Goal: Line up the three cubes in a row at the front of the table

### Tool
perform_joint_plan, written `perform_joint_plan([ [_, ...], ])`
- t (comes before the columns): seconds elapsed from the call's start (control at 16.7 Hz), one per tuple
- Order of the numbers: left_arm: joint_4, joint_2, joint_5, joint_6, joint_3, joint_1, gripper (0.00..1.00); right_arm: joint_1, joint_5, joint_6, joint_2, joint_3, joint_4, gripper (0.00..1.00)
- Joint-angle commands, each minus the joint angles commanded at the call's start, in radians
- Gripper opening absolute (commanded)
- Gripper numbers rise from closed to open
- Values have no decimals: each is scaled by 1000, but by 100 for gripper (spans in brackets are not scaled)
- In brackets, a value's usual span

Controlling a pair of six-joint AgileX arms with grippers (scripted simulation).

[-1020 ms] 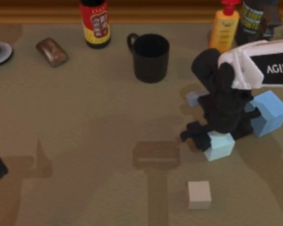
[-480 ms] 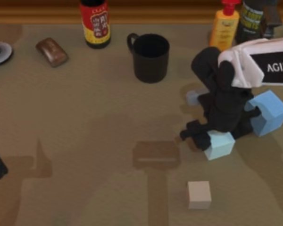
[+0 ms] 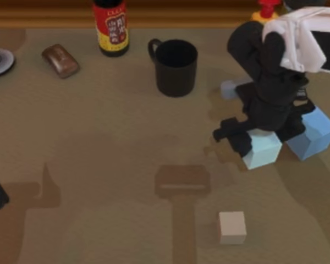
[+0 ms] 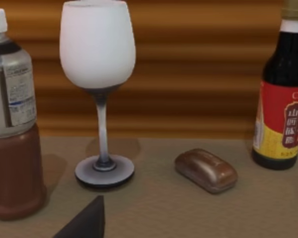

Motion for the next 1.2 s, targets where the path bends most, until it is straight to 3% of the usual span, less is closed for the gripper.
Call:
perform_joint_plan([
  [0.24,0,0,0,0,0,0,100,-3,0,4,3,-2,3,0],
  [0.42,0,0,0,0,0,0,100,45,2,73,-1,-1,-4,0],
  [0.9,0,0,0,0,0,0,100,332,9,612,-53,-44,-45,0],
  [1.2,0,0,0,0,0,0,100,442,15,776,-101,-66,-42,0],
])
